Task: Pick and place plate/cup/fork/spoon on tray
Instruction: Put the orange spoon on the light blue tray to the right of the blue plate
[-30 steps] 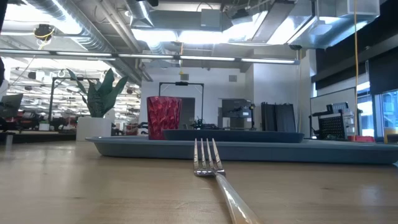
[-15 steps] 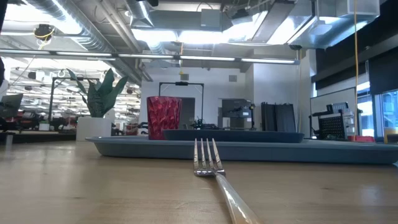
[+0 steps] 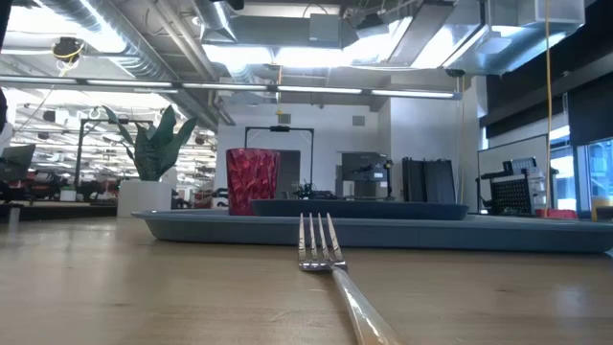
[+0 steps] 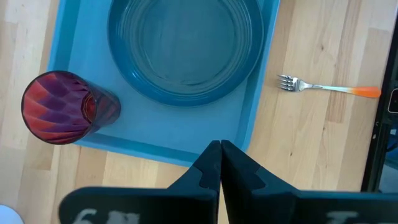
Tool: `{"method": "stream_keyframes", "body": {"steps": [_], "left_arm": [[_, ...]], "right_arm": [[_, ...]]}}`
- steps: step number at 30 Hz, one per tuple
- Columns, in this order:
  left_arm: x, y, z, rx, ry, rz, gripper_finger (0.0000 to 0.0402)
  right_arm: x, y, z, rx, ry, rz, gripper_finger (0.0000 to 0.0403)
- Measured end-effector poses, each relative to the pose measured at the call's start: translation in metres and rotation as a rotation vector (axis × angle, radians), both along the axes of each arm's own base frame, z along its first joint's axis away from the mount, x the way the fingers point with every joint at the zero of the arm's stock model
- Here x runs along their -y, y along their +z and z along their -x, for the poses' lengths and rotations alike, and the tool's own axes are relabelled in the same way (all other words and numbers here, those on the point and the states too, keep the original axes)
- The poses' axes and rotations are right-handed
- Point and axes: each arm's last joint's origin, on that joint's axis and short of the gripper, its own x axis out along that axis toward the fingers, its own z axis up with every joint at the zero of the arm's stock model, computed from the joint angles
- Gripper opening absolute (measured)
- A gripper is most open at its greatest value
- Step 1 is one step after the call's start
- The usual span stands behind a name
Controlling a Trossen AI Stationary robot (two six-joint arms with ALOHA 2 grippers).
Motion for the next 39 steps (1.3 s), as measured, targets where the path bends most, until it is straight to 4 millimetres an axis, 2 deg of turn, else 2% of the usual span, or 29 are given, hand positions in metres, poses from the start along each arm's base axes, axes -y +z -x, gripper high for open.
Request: {"method": "stream_keyframes", "body": {"steps": [5, 14, 23, 28, 39], "left_arm": [[0.0, 0.0, 0.0, 0.0, 0.0, 0.0, 0.0], [0.0, 0.0, 0.0, 0.0, 0.0, 0.0, 0.0], [0.0, 0.0, 0.0, 0.0, 0.0, 0.0, 0.0], [0.0, 0.0, 0.0, 0.0, 0.0, 0.0, 0.0], [0.0001, 0.0, 0.0, 0.0, 0.0, 0.0, 0.0]], "right_arm": [[0.0, 0.0, -0.0002, 0.002, 0.001, -0.001, 0.007], [0.0005, -0.0004, -0.0008, 0.013, 0.004, 0.006, 0.0006], [0.001, -0.0005, -0.0002, 0.016, 0.005, 0.018, 0.0028], [0.0009, -0.0005, -0.0005, 0.02, 0.019, 0.016, 0.0006], [0.0013, 0.0012, -0.0019, 0.01, 0.044, -0.021, 0.0002]]}}
